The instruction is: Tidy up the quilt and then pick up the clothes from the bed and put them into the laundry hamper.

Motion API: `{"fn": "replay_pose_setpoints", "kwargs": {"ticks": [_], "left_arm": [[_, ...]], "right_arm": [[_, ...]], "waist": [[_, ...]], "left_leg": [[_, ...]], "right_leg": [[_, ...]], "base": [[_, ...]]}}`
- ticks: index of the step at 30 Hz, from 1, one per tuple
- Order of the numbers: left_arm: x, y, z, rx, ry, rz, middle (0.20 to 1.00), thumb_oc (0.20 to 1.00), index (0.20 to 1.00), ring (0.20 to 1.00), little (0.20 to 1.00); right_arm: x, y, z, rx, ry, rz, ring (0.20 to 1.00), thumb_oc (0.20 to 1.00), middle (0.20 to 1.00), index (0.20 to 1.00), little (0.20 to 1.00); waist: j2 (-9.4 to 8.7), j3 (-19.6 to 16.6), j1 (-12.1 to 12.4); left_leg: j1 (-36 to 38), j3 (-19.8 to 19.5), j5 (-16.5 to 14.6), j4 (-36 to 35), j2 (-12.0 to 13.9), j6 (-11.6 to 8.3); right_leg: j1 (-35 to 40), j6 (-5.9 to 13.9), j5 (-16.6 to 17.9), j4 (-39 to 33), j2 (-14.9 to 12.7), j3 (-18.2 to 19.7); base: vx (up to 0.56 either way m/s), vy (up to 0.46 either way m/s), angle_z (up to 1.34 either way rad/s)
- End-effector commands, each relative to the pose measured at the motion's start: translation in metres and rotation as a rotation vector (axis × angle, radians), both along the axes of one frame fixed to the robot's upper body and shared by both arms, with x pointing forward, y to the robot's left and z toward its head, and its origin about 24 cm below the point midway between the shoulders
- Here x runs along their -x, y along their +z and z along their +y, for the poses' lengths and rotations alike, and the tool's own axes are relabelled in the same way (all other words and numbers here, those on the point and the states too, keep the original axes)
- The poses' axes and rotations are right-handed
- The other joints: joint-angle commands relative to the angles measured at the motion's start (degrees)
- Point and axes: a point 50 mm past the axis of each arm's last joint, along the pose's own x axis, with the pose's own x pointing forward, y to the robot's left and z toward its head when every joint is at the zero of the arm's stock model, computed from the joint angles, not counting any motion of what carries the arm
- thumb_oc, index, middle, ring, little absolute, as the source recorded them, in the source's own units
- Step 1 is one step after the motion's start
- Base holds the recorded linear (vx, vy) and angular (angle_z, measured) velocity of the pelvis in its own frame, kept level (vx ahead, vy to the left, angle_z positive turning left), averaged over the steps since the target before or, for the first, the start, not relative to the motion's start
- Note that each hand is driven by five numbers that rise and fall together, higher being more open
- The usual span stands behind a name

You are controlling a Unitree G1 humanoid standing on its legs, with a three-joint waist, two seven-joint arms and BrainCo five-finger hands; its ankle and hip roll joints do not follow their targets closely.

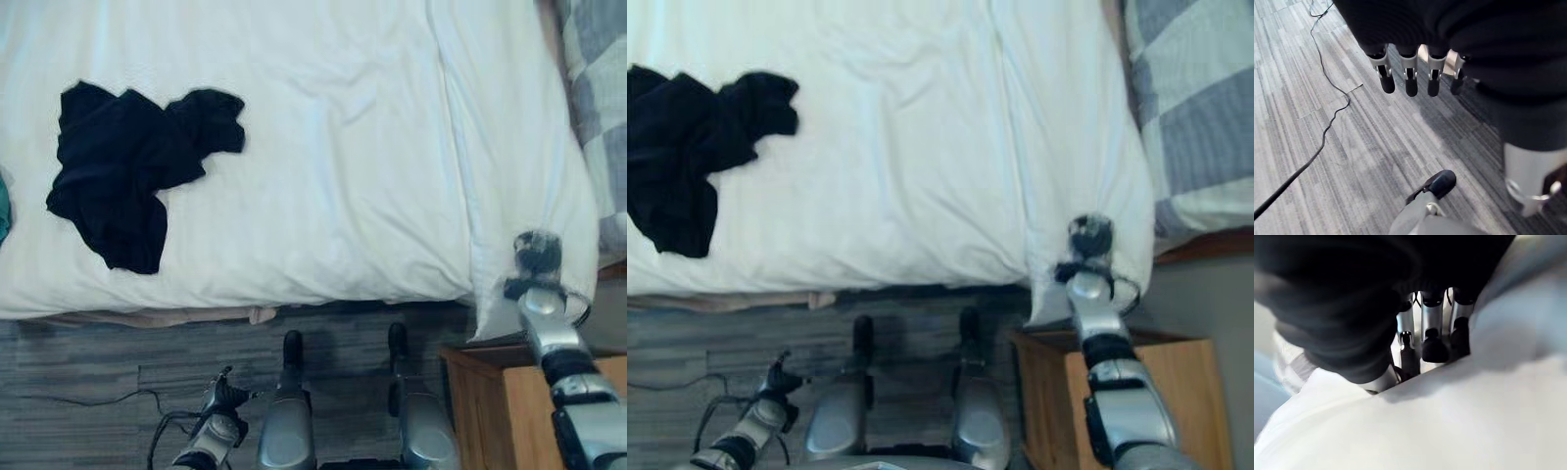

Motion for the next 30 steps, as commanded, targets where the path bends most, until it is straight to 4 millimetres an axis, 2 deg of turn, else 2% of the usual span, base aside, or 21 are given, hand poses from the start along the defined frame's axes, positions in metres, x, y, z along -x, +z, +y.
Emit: {"fn": "replay_pose_setpoints", "kwargs": {"ticks": [1,2,3,4,5,8,9,12,13,15,16,17,18,19,21,22,24,25,28,29,30], "left_arm": [[0.019,-0.008,0.006,-0.017,0.045,0.063,1.000,1.000,1.000,1.000,1.000],[0.022,-0.009,0.005,-0.012,0.040,0.077,1.000,1.000,1.000,1.000,1.000],[0.027,-0.011,0.004,-0.006,0.037,0.098,1.000,1.000,1.000,1.000,1.000],[0.027,-0.012,0.004,-0.006,0.037,0.098,1.000,1.000,1.000,1.000,1.000],[0.029,-0.013,0.003,-0.008,0.022,0.112,1.000,1.000,1.000,1.000,1.000],[0.029,-0.013,0.003,-0.013,-0.001,0.127,1.000,1.000,1.000,1.000,1.000],[0.028,-0.012,0.005,-0.021,-0.016,0.132,1.000,1.000,1.000,1.000,1.000],[0.027,-0.011,0.010,-0.037,-0.019,0.137,1.000,1.000,1.000,1.000,1.000],[0.029,-0.010,0.015,-0.050,-0.007,0.149,1.000,1.000,1.000,1.000,1.000],[0.032,-0.010,0.020,-0.051,0.027,0.156,1.000,1.000,1.000,1.000,1.000],[0.041,-0.011,0.024,-0.045,0.069,0.170,1.000,1.000,1.000,1.000,1.000],[0.041,-0.011,0.024,-0.046,0.069,0.170,1.000,1.000,1.000,1.000,1.000],[0.040,-0.013,0.019,-0.020,0.088,0.149,1.000,1.000,1.000,1.000,1.000],[0.039,-0.013,0.019,-0.020,0.089,0.149,1.000,1.000,1.000,1.000,1.000],[0.032,-0.013,0.010,0.029,0.115,0.103,1.000,1.000,1.000,1.000,1.000],[0.021,-0.012,0.000,0.070,0.122,0.055,1.000,1.000,1.000,1.000,1.000],[0.023,-0.013,-0.002,0.070,0.121,0.061,1.000,1.000,1.000,1.000,1.000],[0.025,-0.014,-0.002,0.060,0.117,0.067,1.000,1.000,1.000,1.000,1.000],[0.030,-0.017,-0.005,0.040,0.107,0.086,1.000,1.000,1.000,1.000,1.000],[0.031,-0.017,-0.005,0.038,0.116,0.085,1.000,1.000,1.000,1.000,1.000],[0.030,-0.017,-0.005,0.030,0.112,0.092,1.000,1.000,1.000,1.000,1.000]], "right_arm": [[0.129,-0.135,0.004,-0.163,-0.059,0.678,0.200,0.200,0.200,0.200,0.200],[0.146,-0.146,0.010,-0.182,-0.053,0.747,0.200,0.200,0.200,0.200,0.200],[0.172,-0.161,0.018,-0.212,-0.050,0.846,0.354,0.354,0.354,0.354,0.354],[0.172,-0.161,0.018,-0.212,-0.050,0.846,0.354,0.354,0.354,0.354,0.354],[0.181,-0.166,0.023,-0.233,-0.050,0.885,1.000,1.000,1.000,1.000,1.000],[0.190,-0.171,0.028,-0.240,-0.035,0.936,1.000,1.000,1.000,1.000,1.000],[0.186,-0.173,0.036,-0.227,0.025,0.954,1.000,1.000,1.000,1.000,1.000],[0.174,-0.170,0.046,-0.215,0.084,0.922,1.000,1.000,1.000,1.000,1.000],[0.165,-0.169,0.053,-0.192,0.132,0.905,1.000,1.000,1.000,1.000,1.000],[0.162,-0.168,0.056,-0.174,0.168,0.900,1.000,1.000,1.000,1.000,1.000],[0.163,-0.170,0.061,-0.145,0.211,0.923,1.000,1.000,1.000,1.000,1.000],[0.164,-0.170,0.061,-0.145,0.212,0.923,1.000,1.000,1.000,1.000,1.000],[0.149,-0.164,0.061,-0.081,0.257,0.906,1.000,1.000,1.000,1.000,1.000],[0.149,-0.164,0.061,-0.081,0.257,0.906,1.000,1.000,1.000,1.000,1.000],[0.146,-0.162,0.055,0.022,0.313,0.935,1.000,1.000,1.000,1.000,1.000],[0.132,-0.154,0.048,0.139,0.351,0.936,1.000,1.000,1.000,1.000,1.000],[0.128,-0.153,0.048,0.169,0.370,0.939,1.000,1.000,1.000,1.000,1.000],[0.120,-0.150,0.054,0.205,0.407,0.926,1.000,1.000,1.000,1.000,1.000],[0.109,-0.146,0.063,0.208,0.430,0.898,1.000,1.000,1.000,1.000,1.000],[0.109,-0.147,0.065,0.198,0.424,0.896,1.000,1.000,1.000,1.000,1.000],[0.117,-0.150,0.061,0.161,0.392,0.911,1.000,1.000,1.000,1.000,1.000]], "waist": [[-0.37,-3.1,-2.3],[-0.82,-4.4,-2.7],[-1.30,-6.2,-2.8],[-1.32,-6.2,-2.8],[-1.66,-7.0,-3.0],[-1.84,-7.9,-3.0],[-2.08,-8.2,-3.0],[-2.25,-7.6,-2.3],[-1.98,-7.7,-2.0],[-1.42,-7.8,-2.0],[-1.25,-8.5,-0.9],[-1.28,-8.4,-0.9],[-0.79,-8.1,-0.6],[-0.76,-8.1,-0.6],[-0.46,-6.7,0.4],[0.80,-5.0,1.5],[1.22,-5.5,1.6],[1.10,-5.9,1.9],[0.62,-7.7,2.0],[0.60,-8.2,1.9],[0.81,-9.5,1.4]], "left_leg": [[-3.6,1.0,-9.7,7.6,-1.3,1.17],[-2.4,1.4,-9.8,6.4,-1.5,1.55],[-0.7,1.6,-9.8,4.9,-2.0,2.16],[-0.6,1.6,-9.8,4.8,-2.0,2.17],[0.7,1.8,-9.8,3.6,-2.3,2.57],[2.5,1.7,-9.5,1.8,-2.8,3.07],[4.1,1.8,-9.2,0.1,-3.2,3.47],[5.3,2.9,-8.6,-1.1,-3.0,3.69],[5.4,3.2,-8.0,-1.5,-2.9,3.94],[4.8,2.6,-7.4,-1.1,-3.6,4.37],[3.8,2.7,-7.5,-0.2,-5.3,4.99],[3.9,2.6,-7.6,-0.2,-5.4,4.99],[1.5,1.4,-8.9,4.1,-7.7,5.39],[1.4,1.4,-9.1,4.4,-7.7,5.39],[-3.5,2.3,-10.9,14.8,-10.3,3.23],[-6.1,4.1,-10.4,20.0,-8.3,0.49],[-5.8,5.1,-10.9,19.5,-6.8,0.80],[-5.3,4.7,-10.9,18.6,-4.9,0.75],[-3.3,0.5,-8.5,12.8,0.2,0.09],[-2.2,-1.3,-7.0,9.3,3.4,-0.39],[-2.0,-0.5,-3.1,5.2,9.3,-0.64]], "right_leg": [[-4.0,1.08,-10.5,5.9,-1.5,0.1],[-3.1,1.53,-9.7,4.6,-1.7,-0.1],[-1.9,2.08,-8.7,3.5,-2.4,-0.5],[-1.9,2.09,-8.7,3.5,-2.4,-0.5],[-1.4,2.64,-8.2,3.4,-2.8,-0.6],[-0.8,3.44,-7.5,4.0,-3.3,-0.7],[-1.0,4.29,-6.9,5.3,-3.7,-1.0],[-1.6,4.30,-7.1,8.2,-4.1,-3.2],[-1.4,3.43,-8.9,11.0,-2.7,-4.6],[-0.8,1.89,-12.3,12.9,2.6,-2.3],[0.8,-0.18,-14.0,11.5,4.6,-3.5],[1.0,-0.17,-14.0,11.5,4.6,-3.6],[2.2,-1.39,-14.0,7.5,4.9,-2.1],[2.2,-1.39,-14.0,7.5,4.9,-2.1],[3.6,-2.74,-14.4,4.7,3.3,-2.3],[4.8,-3.34,-14.5,3.6,1.8,-3.4],[4.9,-3.13,-14.3,3.1,1.3,-4.0],[5.1,-2.59,-13.7,2.7,0.6,-4.2],[4.5,-1.25,-12.6,2.3,-1.7,-4.3],[4.2,-0.75,-12.4,2.5,-3.0,-4.5],[3.6,0.86,-11.9,2.5,-6.1,-6.3]], "base": [[0.04,0.140,-0.02],[0.05,0.236,0.07],[0.02,0.167,0.08],[0.03,0.149,0.11],[0.01,0.125,0.02],[0.00,0.134,0.00],[-0.11,0.165,-0.01],[-0.12,0.129,-0.10],[-0.08,0.091,-0.35],[-0.06,0.116,-0.16],[0.00,0.072,0.07],[0.05,0.073,-0.10],[0.03,0.043,-0.14],[0.02,0.061,-0.13],[-0.11,0.091,0.29],[-0.20,0.171,1.01],[-0.10,0.142,1.06],[-0.04,0.148,0.36],[-0.08,0.337,-0.03],[-0.14,0.629,0.02],[-0.10,0.487,0.19]]}}
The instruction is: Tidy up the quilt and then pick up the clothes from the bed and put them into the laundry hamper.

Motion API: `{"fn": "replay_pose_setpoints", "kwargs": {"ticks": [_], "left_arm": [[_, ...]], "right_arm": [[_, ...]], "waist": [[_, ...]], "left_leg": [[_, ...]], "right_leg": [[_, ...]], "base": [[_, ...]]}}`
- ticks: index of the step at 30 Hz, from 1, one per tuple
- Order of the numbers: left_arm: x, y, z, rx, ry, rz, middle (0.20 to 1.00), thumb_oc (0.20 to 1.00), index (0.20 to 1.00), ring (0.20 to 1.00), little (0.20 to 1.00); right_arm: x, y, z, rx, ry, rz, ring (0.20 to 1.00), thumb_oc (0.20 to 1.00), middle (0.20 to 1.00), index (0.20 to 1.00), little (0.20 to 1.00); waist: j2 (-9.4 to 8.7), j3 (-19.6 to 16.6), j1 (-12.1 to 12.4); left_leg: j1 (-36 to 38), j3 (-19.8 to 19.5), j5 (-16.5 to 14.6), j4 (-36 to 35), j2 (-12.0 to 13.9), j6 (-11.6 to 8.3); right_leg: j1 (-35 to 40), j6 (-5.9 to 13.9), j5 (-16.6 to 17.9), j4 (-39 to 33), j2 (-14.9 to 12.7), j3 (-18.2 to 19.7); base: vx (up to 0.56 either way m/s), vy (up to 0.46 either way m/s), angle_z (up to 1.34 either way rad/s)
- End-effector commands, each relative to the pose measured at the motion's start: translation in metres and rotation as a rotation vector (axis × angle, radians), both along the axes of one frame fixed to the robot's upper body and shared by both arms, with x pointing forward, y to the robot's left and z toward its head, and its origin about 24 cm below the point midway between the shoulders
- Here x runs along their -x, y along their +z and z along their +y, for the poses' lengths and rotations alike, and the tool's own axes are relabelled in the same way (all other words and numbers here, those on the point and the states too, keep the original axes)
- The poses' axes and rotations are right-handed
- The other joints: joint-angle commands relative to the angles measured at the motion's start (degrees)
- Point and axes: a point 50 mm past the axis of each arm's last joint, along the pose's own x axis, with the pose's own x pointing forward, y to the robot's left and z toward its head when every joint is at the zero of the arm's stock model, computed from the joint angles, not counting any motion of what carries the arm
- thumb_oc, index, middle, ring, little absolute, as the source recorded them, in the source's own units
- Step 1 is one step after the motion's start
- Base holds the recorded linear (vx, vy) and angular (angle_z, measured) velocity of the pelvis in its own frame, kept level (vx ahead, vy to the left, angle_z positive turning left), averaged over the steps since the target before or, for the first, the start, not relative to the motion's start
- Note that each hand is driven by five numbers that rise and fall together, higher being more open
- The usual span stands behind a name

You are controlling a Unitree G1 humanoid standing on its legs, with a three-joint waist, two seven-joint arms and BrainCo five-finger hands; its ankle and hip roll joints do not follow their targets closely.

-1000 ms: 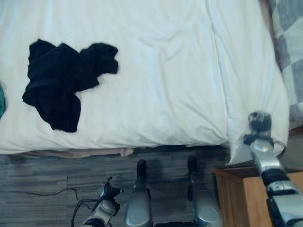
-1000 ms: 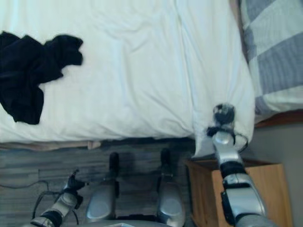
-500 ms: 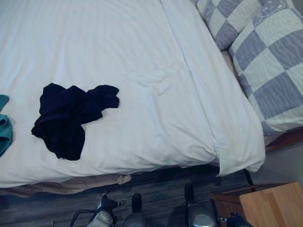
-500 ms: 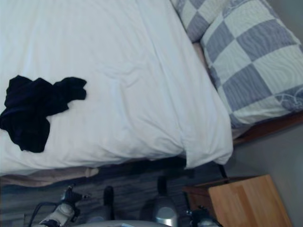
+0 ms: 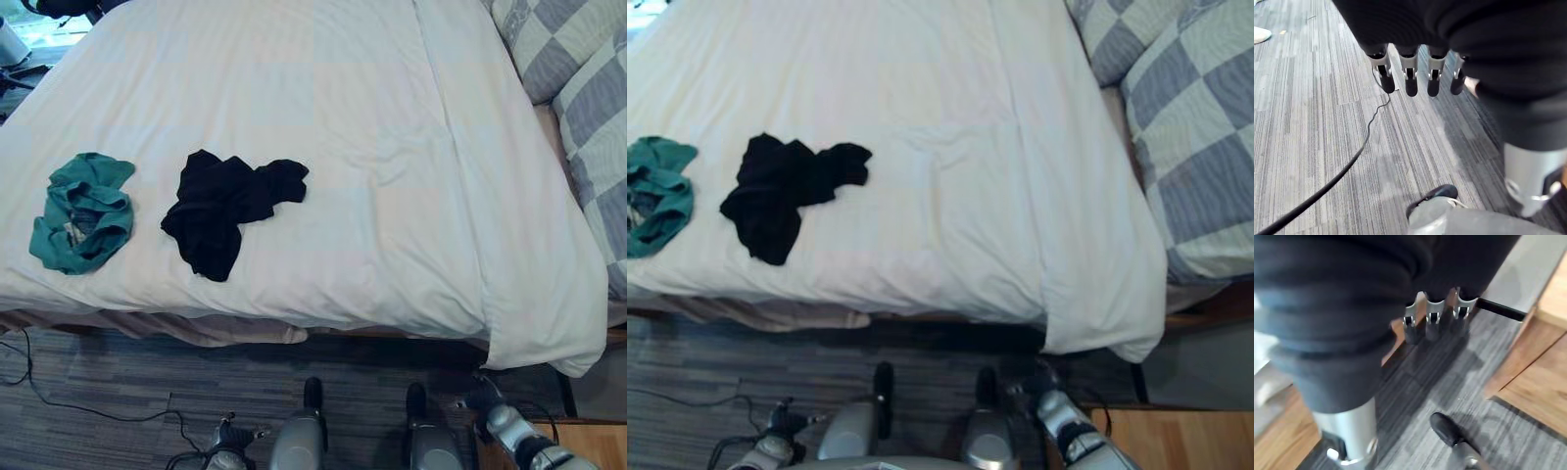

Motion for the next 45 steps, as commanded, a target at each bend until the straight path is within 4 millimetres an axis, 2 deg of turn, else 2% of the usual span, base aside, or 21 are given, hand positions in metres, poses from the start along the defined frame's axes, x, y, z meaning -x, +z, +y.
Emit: {"fn": "replay_pose_setpoints", "kwargs": {"ticks": [1,3,6,9,11,12,13,16,19,20,21,26,29,32,35,38,39,41,42,43,45], "left_arm": [[-0.014,0.009,0.012,-0.062,-0.024,-0.061,1.000,1.000,1.000,1.000,1.000],[-0.009,0.007,0.012,-0.072,-0.077,-0.019,1.000,1.000,1.000,1.000,1.000],[-0.010,0.009,0.017,-0.100,-0.142,0.002,1.000,1.000,1.000,1.000,1.000],[-0.008,0.014,0.037,-0.148,-0.135,0.024,1.000,1.000,1.000,1.000,1.000],[0.003,0.014,0.045,-0.155,-0.143,0.073,1.000,1.000,1.000,1.000,1.000],[0.003,0.014,0.045,-0.155,-0.143,0.073,1.000,1.000,1.000,1.000,1.000],[0.011,0.013,0.049,-0.162,-0.141,0.105,1.000,1.000,1.000,1.000,1.000],[0.010,0.012,0.048,-0.162,-0.153,0.112,1.000,1.000,1.000,1.000,1.000],[0.005,0.006,0.027,-0.098,-0.139,0.065,1.000,1.000,1.000,1.000,1.000],[0.005,0.006,0.027,-0.098,-0.139,0.064,1.000,1.000,1.000,1.000,1.000],[-0.019,0.012,0.013,-0.054,-0.117,-0.041,1.000,1.000,1.000,1.000,1.000],[-0.028,0.014,0.005,-0.064,-0.185,-0.075,1.000,1.000,1.000,1.000,1.000],[-0.041,0.019,-0.002,-0.079,-0.235,-0.120,1.000,1.000,1.000,1.000,1.000],[-0.053,0.021,-0.008,-0.111,-0.296,-0.116,1.000,1.000,1.000,1.000,1.000],[-0.055,0.019,-0.024,-0.073,-0.357,-0.132,1.000,1.000,1.000,1.000,1.000],[-0.054,0.021,-0.013,-0.094,-0.344,-0.120,1.000,1.000,1.000,1.000,1.000],[-0.050,0.021,-0.008,-0.091,-0.314,-0.125,1.000,1.000,1.000,1.000,1.000],[-0.044,0.019,-0.005,-0.092,-0.296,-0.113,1.000,1.000,1.000,1.000,1.000],[-0.034,0.016,-0.001,-0.102,-0.291,-0.081,1.000,1.000,1.000,1.000,1.000],[-0.026,0.013,0.003,-0.118,-0.277,-0.040,1.000,1.000,1.000,1.000,1.000],[-0.020,0.011,0.007,-0.115,-0.241,-0.020,1.000,1.000,1.000,1.000,1.000]], "right_arm": [[0.009,-0.004,0.000,-0.015,-0.049,0.004,1.000,1.000,1.000,1.000,1.000],[0.024,-0.011,-0.004,-0.056,-0.126,0.041,1.000,1.000,1.000,1.000,1.000],[0.039,-0.018,0.000,-0.094,-0.188,0.083,1.000,1.000,1.000,1.000,1.000],[0.038,-0.020,0.011,-0.125,-0.179,0.081,1.000,1.000,1.000,1.000,1.000],[0.038,-0.020,0.015,-0.123,-0.137,0.069,1.000,1.000,1.000,1.000,1.000],[0.038,-0.020,0.015,-0.123,-0.137,0.069,1.000,1.000,1.000,1.000,1.000],[0.036,-0.019,0.020,-0.126,-0.109,0.051,1.000,1.000,1.000,1.000,1.000],[0.035,-0.018,0.021,-0.129,-0.091,0.048,1.000,1.000,1.000,1.000,1.000],[0.023,-0.012,0.019,-0.106,-0.028,0.019,1.000,1.000,1.000,1.000,1.000],[0.022,-0.012,0.019,-0.106,-0.028,0.019,1.000,1.000,1.000,1.000,1.000],[0.007,-0.003,0.010,-0.040,0.023,-0.016,1.000,1.000,1.000,1.000,1.000],[-0.009,0.008,0.013,0.034,0.149,-0.061,1.000,1.000,1.000,1.000,1.000],[-0.029,0.016,0.032,0.192,0.437,-0.083,1.000,1.000,1.000,1.000,1.000],[-0.043,0.023,0.042,0.241,0.537,-0.100,1.000,1.000,1.000,1.000,1.000],[-0.039,0.019,0.073,0.134,0.567,-0.097,1.000,1.000,1.000,1.000,1.000],[-0.036,0.017,0.099,0.058,0.584,-0.089,1.000,1.000,1.000,1.000,1.000],[-0.038,0.021,0.119,0.013,0.628,-0.113,1.000,1.000,1.000,1.000,1.000],[-0.040,0.024,0.127,0.003,0.655,-0.136,1.000,1.000,1.000,1.000,1.000],[-0.039,0.025,0.134,-0.012,0.676,-0.147,1.000,1.000,1.000,1.000,1.000],[-0.038,0.027,0.136,-0.043,0.670,-0.165,1.000,1.000,1.000,1.000,1.000],[-0.036,0.025,0.134,-0.041,0.662,-0.151,1.000,1.000,1.000,1.000,1.000]], "waist": [[-1.00,-1.2,-0.1],[0.03,-3.0,-0.8],[-1.49,-4.0,-1.0],[-2.41,-2.9,0.1],[-2.48,-2.0,-0.5],[-2.45,-2.1,-0.6],[-2.66,-1.6,-1.3],[-2.65,-1.0,-2.0],[-1.71,1.2,-2.1],[-1.73,1.1,-2.2],[-0.99,3.6,-1.0],[-0.26,1.7,-2.2],[0.26,-0.1,-1.4],[-0.17,-1.9,-1.5],[-1.35,-3.7,-1.7],[-2.30,-2.3,0.0],[-1.10,-1.7,2.4],[-0.79,-1.7,3.4],[-0.93,-1.8,3.8],[-1.27,-1.5,3.0],[-1.26,-1.5,3.0]], "left_leg": [[1.5,0.9,3.1,-8.5,7.2,0.33],[4.6,3.8,3.7,-13.1,8.9,-0.81],[4.2,2.4,0.4,-10.4,4.6,-0.97],[5.3,5.4,-2.6,-8.1,2.1,0.74],[6.1,6.3,-2.4,-8.5,-1.4,2.56],[6.0,6.2,-2.3,-8.5,-1.3,2.54],[6.5,6.5,-2.2,-8.7,-4.4,3.36],[6.6,6.9,-3.7,-7.1,-7.0,3.87],[1.2,7.1,-5.6,10.0,-11.5,1.82],[0.9,7.1,-5.4,10.0,-11.6,1.84],[-6.6,7.0,2.1,26.2,-11.4,-5.51],[-2.3,8.8,-1.9,15.1,-2.3,-0.92],[4.0,1.1,0.2,-3.7,4.6,-0.23],[5.7,-5.1,3.1,-8.7,10.0,-0.90],[7.5,-5.9,-4.2,-6.4,5.1,-2.37],[8.3,-1.1,-6.5,-4.5,3.5,-1.51],[9.6,4.4,-6.5,-5.4,3.4,-0.94],[10.2,6.0,-5.8,-6.5,2.9,-0.54],[10.1,6.2,-5.3,-7.0,2.0,0.01],[9.4,4.5,-4.1,-7.9,-0.1,0.99],[9.7,4.3,-3.6,-9.0,-1.0,1.49]], "right_leg": [[-1.7,4.52,-9.7,2.7,-1.8,2.3],[-1.2,6.00,-9.4,3.3,-3.4,1.2],[-0.4,7.89,-4.0,6.2,-9.5,-1.0],[-2.3,6.07,-4.1,13.1,-11.1,-6.3],[-3.1,4.04,-11.0,15.0,0.0,-5.5],[-3.2,4.00,-10.9,14.9,0.1,-5.5],[-4.2,2.32,-13.0,13.2,7.1,-4.9],[-3.9,0.40,-14.1,11.2,10.6,-2.8],[-0.4,-2.94,-14.3,7.1,9.9,1.3],[-0.6,-2.93,-14.2,7.0,9.9,1.3],[2.8,-3.88,-13.6,4.2,8.3,1.3],[3.7,-1.02,-12.8,2.4,5.3,1.0],[2.4,1.70,-12.6,2.4,3.5,3.1],[0.8,4.15,-11.6,2.4,0.8,4.7],[-1.0,7.64,-5.8,3.5,-4.7,5.3],[-3.5,7.45,-2.4,5.1,-8.0,-1.4],[-3.0,6.37,-3.2,5.9,-10.7,-14.0],[-2.2,5.87,-4.6,7.0,-10.6,-18.1],[-1.8,5.05,-6.3,8.5,-8.4,-17.7],[-3.0,4.81,-9.7,11.2,-1.6,-8.4],[-3.6,5.01,-10.1,11.7,1.0,-4.6]], "base": [[-0.05,0.593,0.57],[0.05,0.495,0.81],[0.05,0.543,0.59],[0.01,0.446,0.09],[0.03,0.464,-0.34],[0.04,0.432,-0.12],[0.02,0.205,0.10],[0.11,0.283,0.27],[0.07,0.181,-0.01],[-0.01,0.275,-0.20],[-0.03,0.196,-0.13],[0.08,0.287,0.03],[0.01,0.444,-0.36],[-0.03,0.471,-0.10],[-0.04,0.767,-0.09],[-0.18,0.463,-0.30],[-0.17,0.289,-0.78],[-0.17,0.339,-1.21],[-0.13,0.386,-0.84],[-0.07,0.297,-0.24],[-0.02,0.148,0.01]]}}
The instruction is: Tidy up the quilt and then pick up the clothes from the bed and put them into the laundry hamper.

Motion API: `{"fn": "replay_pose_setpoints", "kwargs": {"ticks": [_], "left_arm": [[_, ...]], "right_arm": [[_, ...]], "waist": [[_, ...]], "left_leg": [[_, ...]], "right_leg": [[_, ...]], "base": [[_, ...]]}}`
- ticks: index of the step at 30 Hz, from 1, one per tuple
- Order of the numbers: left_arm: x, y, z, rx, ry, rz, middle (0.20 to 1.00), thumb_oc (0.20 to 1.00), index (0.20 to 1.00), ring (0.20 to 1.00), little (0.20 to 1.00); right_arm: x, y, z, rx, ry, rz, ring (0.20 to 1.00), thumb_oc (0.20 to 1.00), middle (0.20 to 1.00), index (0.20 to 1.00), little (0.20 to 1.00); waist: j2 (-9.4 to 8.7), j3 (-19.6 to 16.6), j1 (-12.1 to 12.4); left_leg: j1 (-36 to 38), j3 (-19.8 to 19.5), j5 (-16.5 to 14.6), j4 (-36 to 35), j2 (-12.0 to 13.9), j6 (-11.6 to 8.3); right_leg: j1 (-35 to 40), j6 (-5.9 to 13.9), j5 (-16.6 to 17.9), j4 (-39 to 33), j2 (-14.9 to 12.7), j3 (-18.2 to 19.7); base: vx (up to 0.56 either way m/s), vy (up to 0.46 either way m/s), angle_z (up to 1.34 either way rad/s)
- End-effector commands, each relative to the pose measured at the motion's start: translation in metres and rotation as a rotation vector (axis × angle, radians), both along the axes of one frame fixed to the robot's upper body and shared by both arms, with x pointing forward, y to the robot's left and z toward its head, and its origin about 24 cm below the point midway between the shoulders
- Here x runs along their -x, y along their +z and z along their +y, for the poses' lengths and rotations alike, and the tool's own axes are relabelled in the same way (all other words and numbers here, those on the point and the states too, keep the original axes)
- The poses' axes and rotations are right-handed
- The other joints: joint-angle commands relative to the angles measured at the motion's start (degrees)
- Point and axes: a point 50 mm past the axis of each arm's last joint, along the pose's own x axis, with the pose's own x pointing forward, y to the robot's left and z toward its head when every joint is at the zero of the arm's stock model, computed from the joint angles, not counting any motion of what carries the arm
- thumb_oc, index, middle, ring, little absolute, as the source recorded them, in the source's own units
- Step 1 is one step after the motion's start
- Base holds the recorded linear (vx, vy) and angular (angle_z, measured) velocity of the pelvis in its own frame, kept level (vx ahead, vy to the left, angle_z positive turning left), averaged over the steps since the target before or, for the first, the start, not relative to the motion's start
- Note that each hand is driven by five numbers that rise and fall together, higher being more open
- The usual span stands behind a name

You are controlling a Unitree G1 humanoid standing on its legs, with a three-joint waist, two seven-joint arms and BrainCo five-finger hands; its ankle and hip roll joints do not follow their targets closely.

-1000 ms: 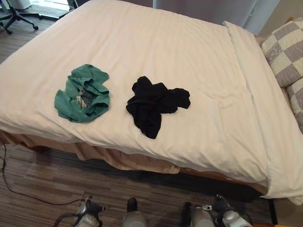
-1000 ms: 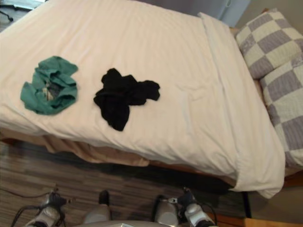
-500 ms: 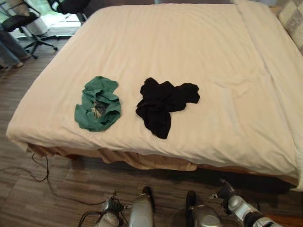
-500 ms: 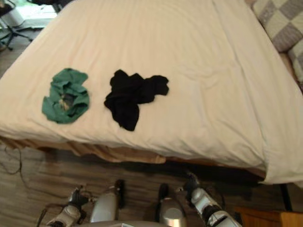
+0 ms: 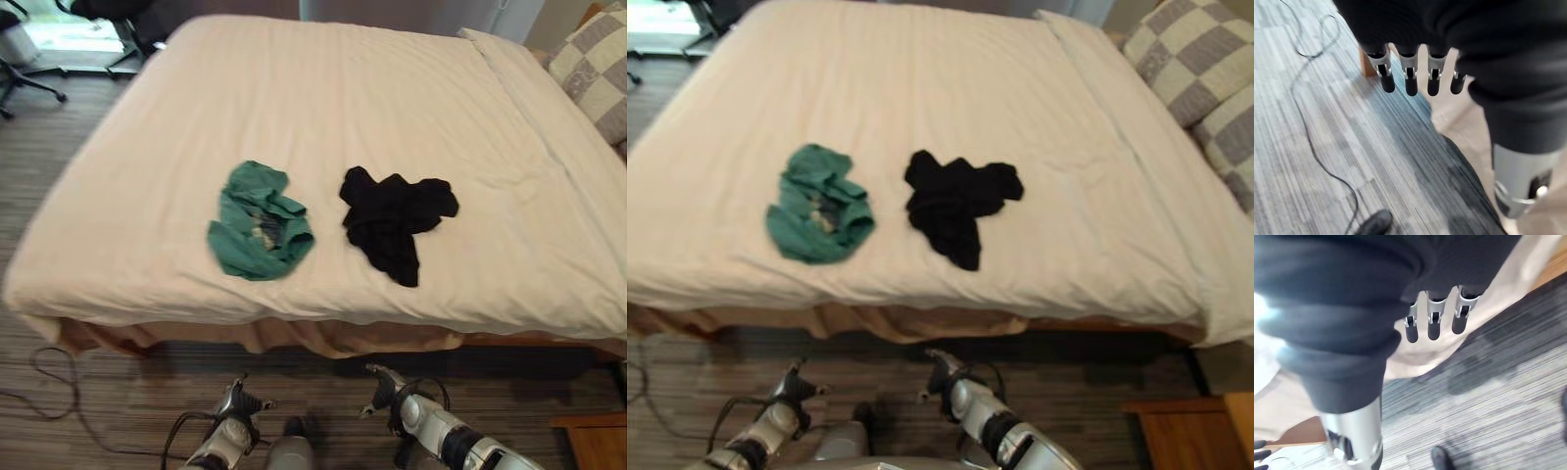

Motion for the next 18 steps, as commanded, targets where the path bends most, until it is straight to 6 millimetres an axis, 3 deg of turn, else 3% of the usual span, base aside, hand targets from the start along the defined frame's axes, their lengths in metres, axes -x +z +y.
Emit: {"fn": "replay_pose_setpoints", "kwargs": {"ticks": [1,2,3,4,5,6,7,9,10,11,12,13,14,15,17,18], "left_arm": [[0.017,-0.004,0.015,-0.047,0.037,0.064,1.000,1.000,1.000,1.000,1.000],[0.017,-0.004,0.015,-0.046,0.037,0.065,1.000,1.000,1.000,1.000,1.000],[0.028,-0.008,0.016,-0.041,0.089,0.097,1.000,1.000,1.000,1.000,1.000],[0.032,-0.009,0.017,-0.033,0.118,0.106,1.000,1.000,1.000,1.000,1.000],[0.032,-0.009,0.017,-0.033,0.118,0.106,1.000,1.000,1.000,1.000,1.000],[0.041,-0.011,0.021,-0.028,0.161,0.130,1.000,1.000,1.000,1.000,1.000],[0.047,-0.011,0.025,-0.038,0.168,0.147,1.000,1.000,1.000,1.000,1.000],[0.064,-0.015,0.028,-0.045,0.203,0.191,1.000,1.000,1.000,1.000,1.000],[0.064,-0.015,0.028,-0.044,0.203,0.191,1.000,1.000,1.000,1.000,1.000],[0.057,-0.013,0.027,-0.025,0.236,0.158,1.000,1.000,1.000,1.000,1.000],[0.050,-0.012,0.027,-0.029,0.241,0.140,1.000,1.000,1.000,1.000,1.000],[0.050,-0.012,0.027,-0.029,0.240,0.140,1.000,1.000,1.000,1.000,1.000],[0.048,-0.012,0.024,-0.025,0.226,0.138,1.000,1.000,1.000,1.000,1.000],[0.049,-0.012,0.024,-0.024,0.226,0.139,1.000,1.000,1.000,1.000,1.000],[0.048,-0.013,0.020,-0.026,0.207,0.140,1.000,1.000,1.000,1.000,1.000],[0.047,-0.014,0.017,-0.005,0.216,0.129,1.000,1.000,1.000,1.000,1.000]], "right_arm": [[-0.018,0.007,-0.026,0.050,-0.054,-0.061,1.000,1.000,1.000,1.000,1.000],[-0.018,0.007,-0.025,0.050,-0.054,-0.061,1.000,1.000,1.000,1.000,1.000],[-0.010,-0.002,-0.044,0.060,-0.161,-0.015,1.000,1.000,1.000,1.000,1.000],[-0.007,-0.006,-0.053,0.078,-0.201,0.008,1.000,1.000,1.000,1.000,1.000],[-0.007,-0.006,-0.053,0.078,-0.202,0.008,1.000,1.000,1.000,1.000,1.000],[0.002,-0.014,-0.081,0.124,-0.313,0.058,1.000,1.000,1.000,1.000,1.000],[0.008,-0.018,-0.090,0.146,-0.349,0.075,1.000,1.000,1.000,1.000,1.000],[0.020,-0.024,-0.107,0.189,-0.393,0.113,1.000,1.000,1.000,1.000,1.000],[0.020,-0.024,-0.108,0.189,-0.393,0.113,1.000,1.000,1.000,1.000,1.000],[0.023,-0.023,-0.127,0.219,-0.450,0.116,1.000,1.000,1.000,1.000,1.000],[0.027,-0.024,-0.140,0.245,-0.503,0.128,1.000,1.000,1.000,1.000,1.000],[0.027,-0.024,-0.140,0.245,-0.503,0.128,1.000,1.000,1.000,1.000,1.000],[0.030,-0.025,-0.143,0.238,-0.536,0.140,1.000,1.000,1.000,1.000,1.000],[0.030,-0.025,-0.143,0.238,-0.536,0.140,1.000,1.000,1.000,1.000,1.000],[0.036,-0.026,-0.152,0.227,-0.597,0.150,1.000,1.000,1.000,1.000,1.000],[0.033,-0.025,-0.150,0.206,-0.605,0.152,1.000,1.000,1.000,1.000,1.000]], "waist": [[-4.16,0.5,0.2],[-4.15,0.5,0.2],[-4.20,0.3,-0.9],[-4.14,0.0,-1.2],[-4.11,-0.1,-1.2],[-4.17,-0.2,-1.9],[-4.20,-0.7,-2.5],[-3.83,-0.7,-3.1],[-3.75,-0.7,-3.0],[-4.06,0.9,-3.0],[-3.89,1.9,-2.8],[-3.86,1.9,-2.9],[-3.18,1.4,-3.0],[-3.25,1.5,-2.9],[-1.63,1.0,-3.1],[-1.05,0.6,-3.1]], "left_leg": [[-0.8,-2.0,-2.7,-3.6,-0.2,-3.00],[-0.7,-2.0,-2.7,-3.6,-0.2,-3.01],[-0.7,-2.3,-2.1,-4.5,-1.4,-2.35],[-0.7,-2.1,-1.9,-4.9,-1.9,-2.23],[-0.7,-2.0,-1.9,-4.9,-1.8,-2.25],[-0.7,-1.7,-2.6,-4.1,-2.5,-2.22],[-0.8,-1.2,-3.6,-2.7,-2.9,-2.21],[-2.0,0.7,-6.0,4.7,-3.6,-2.71],[-2.2,0.7,-6.3,5.2,-3.5,-2.73],[-7.1,0.9,-4.8,17.0,-3.8,-4.55],[-11.6,-0.2,-2.5,21.3,-4.0,-5.24],[-11.6,-0.3,-2.6,21.5,-4.0,-5.23],[-10.6,-0.1,-3.5,14.2,-4.0,-4.09],[-10.2,0.1,-3.3,13.8,-4.1,-4.07],[-8.7,-1.4,-0.3,3.0,-2.5,-3.08],[-5.9,-2.9,-0.5,-1.0,-2.4,-2.80]], "right_leg": [[1.4,-0.84,-5.4,-5.6,3.7,3.9],[1.5,-0.85,-5.4,-5.7,3.7,3.8],[1.7,-2.72,-6.1,-8.0,7.9,7.8],[1.0,-2.84,-5.6,-9.3,8.8,8.4],[1.1,-2.86,-5.5,-9.3,8.8,8.4],[1.3,-2.86,-4.5,-12.0,8.4,6.9],[2.4,-2.87,-4.0,-13.9,8.3,7.2],[4.4,-3.02,-4.0,-16.2,8.2,7.7],[4.5,-3.03,-4.0,-16.3,8.3,7.7],[6.5,-4.07,-4.3,-17.2,7.3,8.0],[8.0,-5.01,-4.9,-17.6,7.5,8.1],[8.1,-5.00,-4.9,-17.6,7.5,8.0],[8.6,-4.60,-5.0,-17.8,7.8,8.8],[8.7,-4.58,-5.0,-17.8,7.7,8.9],[8.7,-4.11,-4.8,-17.7,8.4,9.8],[8.9,-4.03,-5.5,-16.9,8.7,10.6]], "base": [[0.00,0.059,0.34],[0.07,0.068,0.43],[0.10,0.008,0.28],[0.10,0.008,0.17],[0.11,-0.049,0.01],[0.15,-0.068,0.02],[0.20,-0.087,-0.05],[0.14,-0.043,-0.15],[0.09,-0.048,-0.34],[0.08,-0.072,-0.75],[0.08,-0.072,-0.76],[0.15,0.036,-0.23],[0.12,0.073,0.07],[0.19,0.133,0.01],[0.15,0.135,-0.37],[0.13,0.120,-0.15]]}}
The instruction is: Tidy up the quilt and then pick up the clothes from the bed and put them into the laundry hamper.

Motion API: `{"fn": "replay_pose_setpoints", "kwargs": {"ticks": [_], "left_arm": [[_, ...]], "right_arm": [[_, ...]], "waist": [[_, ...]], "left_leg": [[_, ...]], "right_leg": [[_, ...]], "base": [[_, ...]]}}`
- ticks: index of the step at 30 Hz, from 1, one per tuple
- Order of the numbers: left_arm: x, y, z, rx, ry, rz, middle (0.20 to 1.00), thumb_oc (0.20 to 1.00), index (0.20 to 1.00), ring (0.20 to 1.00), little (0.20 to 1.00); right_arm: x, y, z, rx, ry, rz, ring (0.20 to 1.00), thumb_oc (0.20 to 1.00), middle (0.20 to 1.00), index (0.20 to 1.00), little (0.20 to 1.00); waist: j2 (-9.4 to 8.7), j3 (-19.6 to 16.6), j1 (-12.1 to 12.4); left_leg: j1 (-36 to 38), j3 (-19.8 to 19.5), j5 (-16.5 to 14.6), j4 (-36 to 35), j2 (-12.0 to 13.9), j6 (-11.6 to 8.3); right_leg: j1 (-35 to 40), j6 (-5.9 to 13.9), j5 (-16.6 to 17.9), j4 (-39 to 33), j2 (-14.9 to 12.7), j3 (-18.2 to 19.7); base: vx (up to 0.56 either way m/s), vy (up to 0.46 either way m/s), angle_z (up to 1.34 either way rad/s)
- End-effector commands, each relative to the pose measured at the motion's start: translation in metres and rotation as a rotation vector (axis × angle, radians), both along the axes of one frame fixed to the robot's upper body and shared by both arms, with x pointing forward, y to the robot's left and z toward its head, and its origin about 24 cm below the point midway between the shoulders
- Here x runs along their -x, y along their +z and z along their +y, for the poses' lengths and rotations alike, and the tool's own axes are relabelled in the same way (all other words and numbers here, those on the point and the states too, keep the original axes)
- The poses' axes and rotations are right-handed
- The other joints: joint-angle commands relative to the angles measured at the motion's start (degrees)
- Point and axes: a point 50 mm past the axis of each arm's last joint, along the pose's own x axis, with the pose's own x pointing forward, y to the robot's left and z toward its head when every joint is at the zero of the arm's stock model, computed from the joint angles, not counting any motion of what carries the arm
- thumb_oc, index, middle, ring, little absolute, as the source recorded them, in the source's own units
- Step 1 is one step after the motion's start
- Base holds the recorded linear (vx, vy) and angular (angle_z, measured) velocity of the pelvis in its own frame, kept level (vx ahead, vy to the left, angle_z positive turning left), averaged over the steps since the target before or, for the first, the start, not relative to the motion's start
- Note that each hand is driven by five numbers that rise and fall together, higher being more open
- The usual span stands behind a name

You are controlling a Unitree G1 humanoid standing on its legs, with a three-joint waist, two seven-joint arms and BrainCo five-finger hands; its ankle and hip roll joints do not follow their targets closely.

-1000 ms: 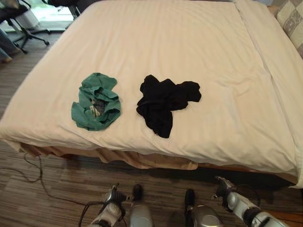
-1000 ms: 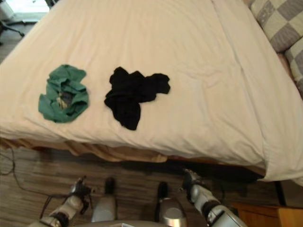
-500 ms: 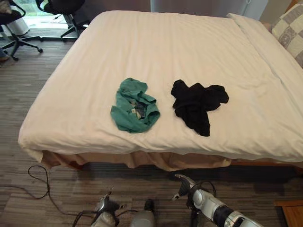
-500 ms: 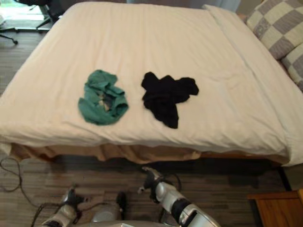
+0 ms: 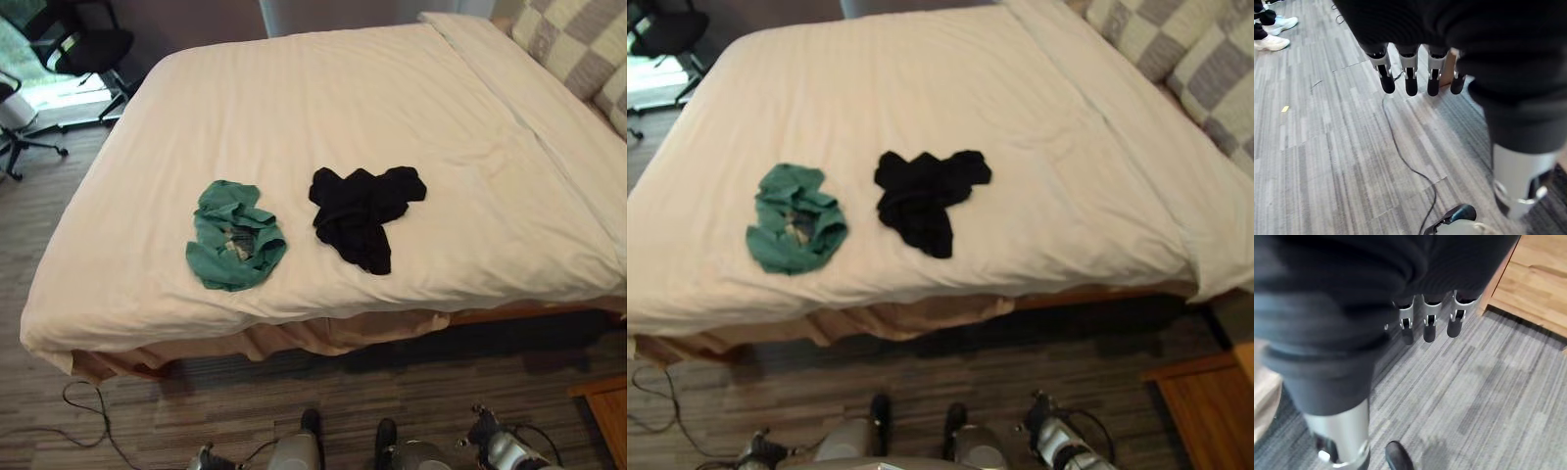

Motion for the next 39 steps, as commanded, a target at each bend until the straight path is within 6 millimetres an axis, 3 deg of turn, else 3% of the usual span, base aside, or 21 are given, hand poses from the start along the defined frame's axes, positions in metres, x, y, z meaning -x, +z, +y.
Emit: {"fn": "replay_pose_setpoints", "kwargs": {"ticks": [1,3,8,11,14,15,19,24,27,29,31,33,34,37,39], "left_arm": [[-0.019,0.005,0.001,-0.026,-0.031,-0.062,1.000,1.000,1.000,1.000,1.000],[-0.029,0.008,-0.003,-0.014,-0.040,-0.102,1.000,1.000,1.000,1.000,1.000],[-0.039,0.013,0.001,-0.020,-0.045,-0.138,1.000,1.000,1.000,1.000,1.000],[-0.038,0.014,0.006,-0.025,-0.027,-0.137,1.000,1.000,1.000,1.000,1.000],[-0.030,0.013,0.013,-0.036,0.010,-0.104,1.000,1.000,1.000,1.000,1.000],[-0.029,0.012,0.013,-0.033,0.015,-0.098,1.000,1.000,1.000,1.000,1.000],[-0.021,0.010,0.015,-0.025,0.039,-0.075,1.000,1.000,1.000,1.000,1.000],[0.003,0.003,0.015,-0.014,0.101,-0.014,1.000,1.000,1.000,1.000,1.000],[0.017,0.004,0.025,-0.020,0.194,0.000,1.000,1.000,1.000,1.000,1.000],[0.024,0.010,0.045,-0.058,0.295,-0.022,1.000,1.000,1.000,1.000,1.000],[0.024,0.022,0.069,-0.105,0.361,-0.076,1.000,1.000,1.000,1.000,1.000],[0.016,0.050,0.110,-0.209,0.400,-0.216,1.000,1.000,1.000,1.000,1.000],[0.017,0.050,0.110,-0.209,0.400,-0.214,1.000,1.000,1.000,1.000,1.000],[0.004,0.087,0.141,-0.314,0.372,-0.397,1.000,1.000,1.000,1.000,1.000],[-0.009,0.114,0.153,-0.385,0.285,-0.494,1.000,1.000,1.000,1.000,1.000]], "right_arm": [[-0.020,0.007,0.013,-0.074,-0.040,-0.094,1.000,1.000,1.000,1.000,1.000],[-0.017,0.004,0.017,-0.083,-0.048,-0.088,1.000,1.000,1.000,1.000,1.000],[-0.018,0.005,0.019,-0.093,-0.050,-0.091,1.000,1.000,1.000,1.000,1.000],[-0.012,0.002,0.021,-0.099,-0.051,-0.068,1.000,1.000,1.000,1.000,1.000],[-0.019,0.003,0.031,-0.127,-0.035,-0.079,1.000,1.000,1.000,1.000,1.000],[-0.019,0.003,0.035,-0.143,-0.034,-0.082,1.000,1.000,1.000,1.000,1.000],[-0.020,0.004,0.035,-0.171,-0.083,-0.103,1.000,1.000,1.000,1.000,1.000],[-0.008,-0.001,0.028,-0.149,-0.121,-0.073,1.000,1.000,1.000,1.000,1.000],[0.002,-0.003,0.014,-0.137,-0.211,-0.061,1.000,1.000,1.000,1.000,1.000],[0.005,-0.001,-0.003,-0.134,-0.312,-0.091,1.000,1.000,1.000,1.000,1.000],[-0.003,0.010,-0.023,-0.139,-0.399,-0.184,1.000,1.000,1.000,1.000,1.000],[-0.021,0.042,-0.060,-0.136,-0.493,-0.410,1.000,1.000,1.000,1.000,1.000],[-0.020,0.042,-0.060,-0.136,-0.493,-0.409,1.000,1.000,1.000,1.000,1.000],[-0.025,0.078,-0.096,-0.077,-0.530,-0.619,1.000,1.000,1.000,1.000,1.000],[-0.030,0.103,-0.113,-0.004,-0.466,-0.716,1.000,1.000,1.000,1.000,1.000]], "waist": [[0.31,2.4,-0.1],[0.35,0.4,-1.1],[-0.70,-0.7,-1.1],[-1.57,-0.6,-0.8],[-1.66,1.2,-0.6],[-1.67,1.3,-0.7],[-2.68,1.3,-1.8],[-2.37,-1.6,-1.8],[-2.17,-2.8,-1.9],[-2.06,-3.6,-2.2],[-2.04,-3.8,-2.5],[-2.05,-3.8,-3.1],[-2.05,-3.8,-3.1],[-1.84,-4.1,-3.2],[-1.62,-4.1,-3.2]], "left_leg": [[1.4,-3.4,-3.2,-1.0,0.2,2.66],[4.4,-3.3,-3.0,-3.6,0.5,2.82],[5.9,-3.2,-4.4,-3.0,-0.1,3.65],[6.6,-3.2,-5.9,-2.6,-0.7,4.91],[7.2,-3.8,-6.6,-2.3,-1.0,5.91],[7.6,-4.4,-6.8,-2.7,-1.1,6.04],[6.9,-8.0,-6.9,-3.0,-3.6,6.21],[8.1,-8.1,-7.7,-4.0,-3.6,6.04],[9.3,-8.6,-7.6,-5.0,-2.8,5.72],[10.1,-8.7,-7.2,-6.0,-2.1,5.23],[10.8,-8.6,-6.9,-6.8,-1.5,4.91],[11.1,-8.3,-6.5,-7.3,-0.9,4.61],[11.1,-8.3,-6.5,-7.3,-0.9,4.60],[10.8,-8.3,-6.0,-7.6,-0.6,4.44],[11.1,-8.3,-6.5,-7.7,-0.4,4.41]], "right_leg": [[3.3,5.76,-3.0,-6.9,-3.3,3.4],[3.4,6.12,-2.8,-6.8,-3.6,3.4],[3.4,6.85,-2.9,-5.6,-4.9,4.1],[0.8,7.98,-3.2,1.5,-6.1,4.4],[-3.8,11.31,-1.6,11.4,-7.2,5.9],[-5.0,11.01,-1.8,12.5,-7.0,7.0],[-4.3,8.63,-2.5,1.0,-4.3,14.6],[-0.5,7.71,-1.2,-4.6,-4.4,15.9],[1.0,7.42,-1.4,-5.6,-4.4,15.4],[2.1,7.47,-1.6,-6.3,-4.5,14.7],[2.5,7.52,-1.7,-6.7,-4.4,14.5],[2.8,7.80,-1.7,-6.9,-4.3,14.1],[2.8,7.80,-1.7,-6.9,-4.3,14.1],[2.8,8.14,-1.4,-7.3,-4.6,13.8],[3.3,8.27,-1.9,-7.6,-4.6,13.4]], "base": [[0.10,0.108,-0.19],[0.13,0.137,-0.20],[0.07,0.174,-0.13],[0.02,0.151,0.09],[0.00,0.165,0.06],[0.09,0.093,0.15],[0.12,0.018,0.58],[0.18,-0.048,0.74],[0.16,-0.057,-0.09],[0.15,-0.058,0.09],[0.10,-0.033,0.06],[0.05,-0.022,0.00],[0.02,-0.007,0.04],[0.00,-0.001,-0.02],[0.04,0.007,0.02]]}}
